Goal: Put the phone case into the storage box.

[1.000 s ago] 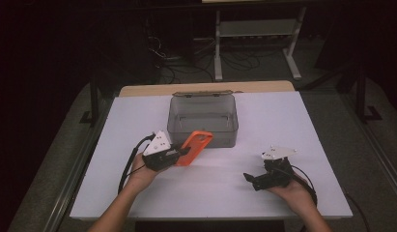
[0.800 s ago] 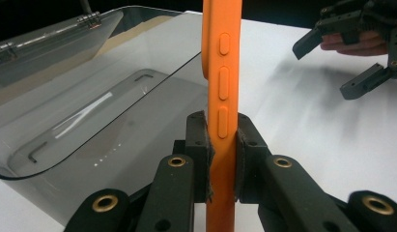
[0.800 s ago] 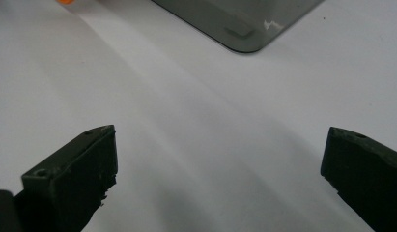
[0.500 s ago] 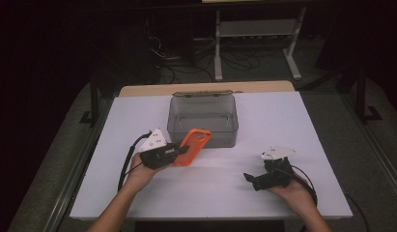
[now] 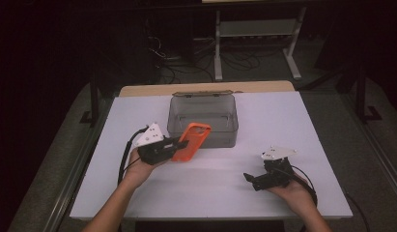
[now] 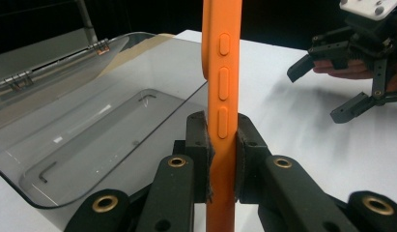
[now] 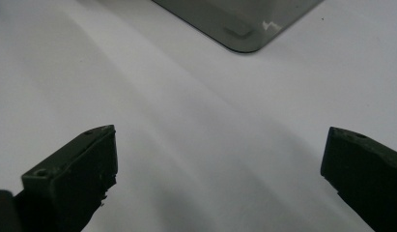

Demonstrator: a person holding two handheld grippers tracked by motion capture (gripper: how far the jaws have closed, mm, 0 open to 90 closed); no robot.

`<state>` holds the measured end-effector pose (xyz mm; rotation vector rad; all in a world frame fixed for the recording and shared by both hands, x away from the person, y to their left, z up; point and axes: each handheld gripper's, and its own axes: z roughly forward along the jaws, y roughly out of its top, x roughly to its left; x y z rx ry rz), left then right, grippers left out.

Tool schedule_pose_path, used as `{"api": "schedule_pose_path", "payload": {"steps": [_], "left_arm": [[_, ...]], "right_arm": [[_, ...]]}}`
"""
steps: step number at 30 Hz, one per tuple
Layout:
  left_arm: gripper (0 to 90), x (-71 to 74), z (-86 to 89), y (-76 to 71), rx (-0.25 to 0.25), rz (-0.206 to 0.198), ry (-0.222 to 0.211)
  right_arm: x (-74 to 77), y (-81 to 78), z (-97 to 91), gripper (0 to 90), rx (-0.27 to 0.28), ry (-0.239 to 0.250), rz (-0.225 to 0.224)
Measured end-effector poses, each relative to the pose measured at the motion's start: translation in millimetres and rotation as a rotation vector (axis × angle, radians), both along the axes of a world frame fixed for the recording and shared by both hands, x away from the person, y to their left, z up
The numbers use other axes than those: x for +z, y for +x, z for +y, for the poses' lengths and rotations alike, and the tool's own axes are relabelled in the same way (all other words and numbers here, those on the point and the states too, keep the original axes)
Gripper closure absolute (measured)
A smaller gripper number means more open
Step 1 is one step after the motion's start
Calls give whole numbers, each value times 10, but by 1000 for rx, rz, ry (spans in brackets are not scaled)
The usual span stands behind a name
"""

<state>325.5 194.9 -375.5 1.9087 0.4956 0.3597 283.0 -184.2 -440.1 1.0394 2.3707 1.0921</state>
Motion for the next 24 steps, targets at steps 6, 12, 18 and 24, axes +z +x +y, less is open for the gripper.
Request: {"api": "schedule_pose_path", "payload": {"steps": [6, 12, 18, 24], "left_arm": [[798, 59, 35, 29, -6, 15, -23], [798, 152, 60, 68, -9, 26, -40], [798, 227, 75, 113, -10, 28, -42], [798, 292, 85, 167, -5, 40, -48]], "right_arm": [[-5, 8, 1, 0, 1, -4, -1], [-5, 7, 1, 0, 1, -4, -2], [-6, 8, 4, 0, 3, -5, -1], [-8, 10, 4, 0, 3, -6, 1]]}}
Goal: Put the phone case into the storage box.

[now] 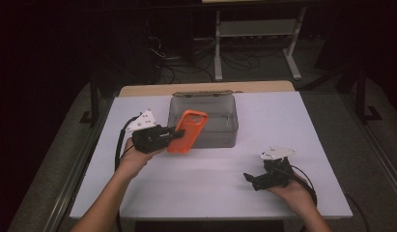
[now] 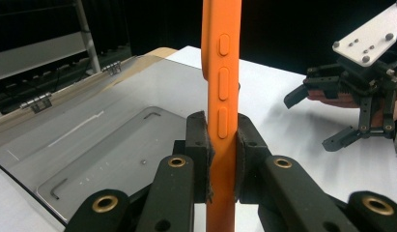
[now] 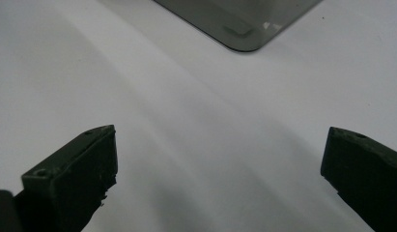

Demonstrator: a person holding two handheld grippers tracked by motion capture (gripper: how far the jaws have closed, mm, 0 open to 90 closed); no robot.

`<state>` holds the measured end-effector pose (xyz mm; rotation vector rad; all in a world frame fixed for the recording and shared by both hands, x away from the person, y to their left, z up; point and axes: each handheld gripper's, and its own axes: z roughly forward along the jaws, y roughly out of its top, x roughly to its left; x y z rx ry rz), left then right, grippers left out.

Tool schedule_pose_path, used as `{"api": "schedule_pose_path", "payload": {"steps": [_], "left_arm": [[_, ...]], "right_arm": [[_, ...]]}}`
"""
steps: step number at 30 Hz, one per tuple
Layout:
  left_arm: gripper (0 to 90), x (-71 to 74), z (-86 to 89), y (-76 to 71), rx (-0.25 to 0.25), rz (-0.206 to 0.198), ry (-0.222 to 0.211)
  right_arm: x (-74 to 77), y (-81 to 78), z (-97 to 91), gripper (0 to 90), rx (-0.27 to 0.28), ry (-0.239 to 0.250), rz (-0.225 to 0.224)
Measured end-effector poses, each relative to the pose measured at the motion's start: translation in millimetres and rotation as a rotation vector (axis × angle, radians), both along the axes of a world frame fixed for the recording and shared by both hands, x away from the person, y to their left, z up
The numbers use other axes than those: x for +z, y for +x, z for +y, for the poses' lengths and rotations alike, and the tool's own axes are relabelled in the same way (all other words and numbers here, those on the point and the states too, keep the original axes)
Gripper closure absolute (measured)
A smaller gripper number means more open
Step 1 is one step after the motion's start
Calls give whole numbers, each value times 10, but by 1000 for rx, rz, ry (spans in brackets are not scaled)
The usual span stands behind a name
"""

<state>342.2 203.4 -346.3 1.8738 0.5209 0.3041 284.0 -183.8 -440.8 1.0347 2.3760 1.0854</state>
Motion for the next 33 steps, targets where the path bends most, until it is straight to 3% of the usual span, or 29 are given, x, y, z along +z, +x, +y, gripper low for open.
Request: {"api": "schedule_pose_path", "payload": {"steps": [10, 22, 33], "left_arm": [[798, 125, -4, 77, -7, 12, -19], [798, 319, -4, 212, -3, 1, -24], [798, 409, -31, 347, 12, -15, -23]], "right_arm": [[-1, 0, 2, 0, 1, 0, -1], [0, 1, 2, 0, -1, 1, 1], [1, 2, -1, 0, -3, 0, 1]]}}
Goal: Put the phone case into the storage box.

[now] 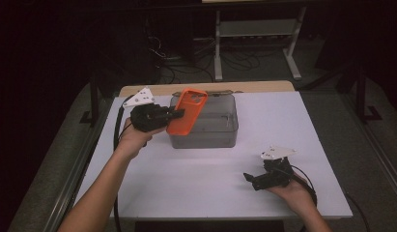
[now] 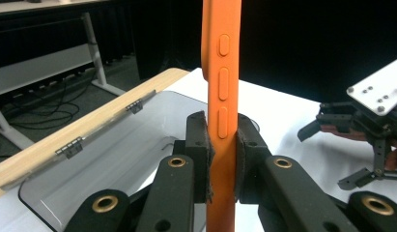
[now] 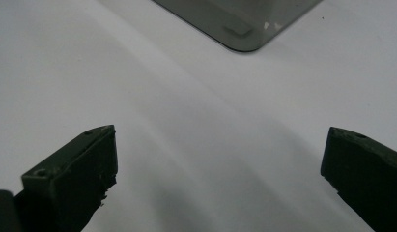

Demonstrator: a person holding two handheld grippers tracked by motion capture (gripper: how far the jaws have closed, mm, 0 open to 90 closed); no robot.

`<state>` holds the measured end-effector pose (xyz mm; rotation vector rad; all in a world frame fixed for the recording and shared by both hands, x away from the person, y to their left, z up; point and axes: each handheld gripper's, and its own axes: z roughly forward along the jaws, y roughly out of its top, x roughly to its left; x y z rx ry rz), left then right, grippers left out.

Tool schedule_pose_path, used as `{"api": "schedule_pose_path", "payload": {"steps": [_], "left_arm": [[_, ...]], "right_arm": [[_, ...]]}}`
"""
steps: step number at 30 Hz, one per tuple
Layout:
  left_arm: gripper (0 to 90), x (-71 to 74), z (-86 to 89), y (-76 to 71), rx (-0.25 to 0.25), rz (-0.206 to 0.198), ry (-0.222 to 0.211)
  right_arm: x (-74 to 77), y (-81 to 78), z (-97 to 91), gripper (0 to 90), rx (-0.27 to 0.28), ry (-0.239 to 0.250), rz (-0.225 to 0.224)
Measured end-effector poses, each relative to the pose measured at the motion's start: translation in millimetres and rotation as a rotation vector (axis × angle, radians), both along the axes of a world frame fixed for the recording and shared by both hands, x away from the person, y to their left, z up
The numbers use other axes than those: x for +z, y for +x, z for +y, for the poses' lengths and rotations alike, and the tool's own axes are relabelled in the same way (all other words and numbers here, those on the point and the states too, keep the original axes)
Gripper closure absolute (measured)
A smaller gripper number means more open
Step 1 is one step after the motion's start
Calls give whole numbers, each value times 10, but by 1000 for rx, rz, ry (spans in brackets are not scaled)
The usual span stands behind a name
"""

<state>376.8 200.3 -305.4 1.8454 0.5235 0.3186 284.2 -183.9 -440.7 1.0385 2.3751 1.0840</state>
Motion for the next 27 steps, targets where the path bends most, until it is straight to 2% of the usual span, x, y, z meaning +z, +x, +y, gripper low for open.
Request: {"api": "schedule_pose_path", "payload": {"steps": [10, 18, 27], "left_arm": [[798, 15, -48, 133, 17, -2, -8], [798, -19, -65, 258, 44, 12, -9], [798, -102, -95, 379, 77, 24, 21]], "right_arm": [[0, 2, -2, 0, 3, 1, -3], [1, 2, -3, 0, 2, 1, 0], [2, 1, -6, 0, 1, 4, -1]]}}
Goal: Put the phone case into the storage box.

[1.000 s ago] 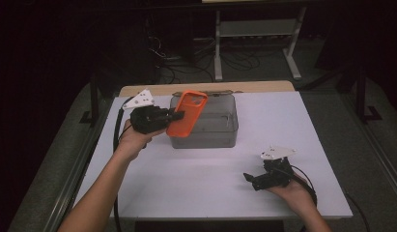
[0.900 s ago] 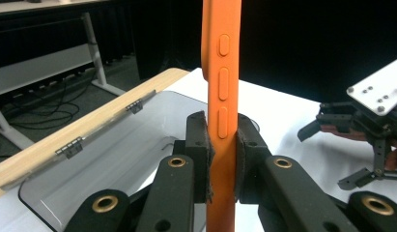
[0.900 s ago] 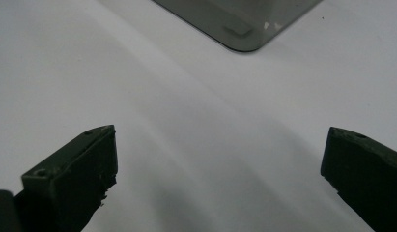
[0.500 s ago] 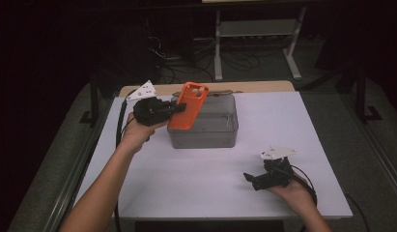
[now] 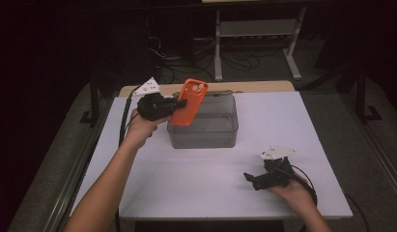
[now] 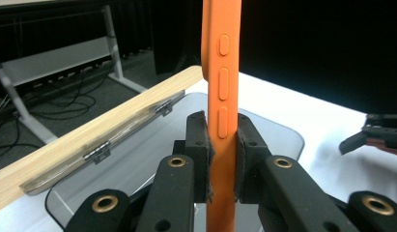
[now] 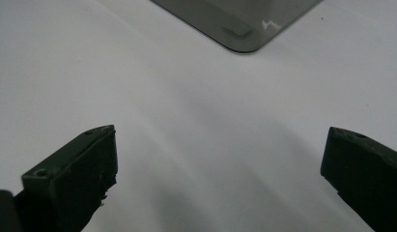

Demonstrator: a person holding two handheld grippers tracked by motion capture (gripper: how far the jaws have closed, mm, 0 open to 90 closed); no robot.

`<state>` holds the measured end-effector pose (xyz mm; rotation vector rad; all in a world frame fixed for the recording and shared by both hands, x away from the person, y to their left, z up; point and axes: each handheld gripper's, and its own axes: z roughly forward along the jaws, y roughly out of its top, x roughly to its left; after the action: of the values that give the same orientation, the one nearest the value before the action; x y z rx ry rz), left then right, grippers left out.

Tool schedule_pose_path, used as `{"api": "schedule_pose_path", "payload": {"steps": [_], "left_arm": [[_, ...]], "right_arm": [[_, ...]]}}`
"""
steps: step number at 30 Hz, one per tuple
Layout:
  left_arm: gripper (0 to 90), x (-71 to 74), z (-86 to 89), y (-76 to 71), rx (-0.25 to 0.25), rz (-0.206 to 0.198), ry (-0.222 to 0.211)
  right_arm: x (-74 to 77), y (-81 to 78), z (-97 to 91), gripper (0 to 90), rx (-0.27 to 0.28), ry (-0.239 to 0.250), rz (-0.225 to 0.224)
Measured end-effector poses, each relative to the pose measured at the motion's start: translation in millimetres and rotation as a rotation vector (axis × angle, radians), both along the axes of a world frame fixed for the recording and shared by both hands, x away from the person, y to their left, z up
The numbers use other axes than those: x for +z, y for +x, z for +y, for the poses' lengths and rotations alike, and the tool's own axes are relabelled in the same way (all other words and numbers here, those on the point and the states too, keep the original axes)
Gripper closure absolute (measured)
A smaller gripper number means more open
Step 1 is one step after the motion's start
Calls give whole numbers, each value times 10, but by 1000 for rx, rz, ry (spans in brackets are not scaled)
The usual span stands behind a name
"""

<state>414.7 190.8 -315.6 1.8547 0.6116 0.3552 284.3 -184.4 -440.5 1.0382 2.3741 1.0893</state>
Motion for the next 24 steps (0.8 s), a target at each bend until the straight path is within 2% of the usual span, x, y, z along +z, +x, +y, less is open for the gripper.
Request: {"api": "schedule_pose_path", "payload": {"steps": [12, 24], "left_arm": [[798, -141, -32, 128, 34, 40, 46], [798, -241, -91, 199, 62, 100, 117]], "right_arm": [[0, 1, -2, 0, 2, -1, -3], [0, 0, -2, 0, 3, -1, -2]]}}
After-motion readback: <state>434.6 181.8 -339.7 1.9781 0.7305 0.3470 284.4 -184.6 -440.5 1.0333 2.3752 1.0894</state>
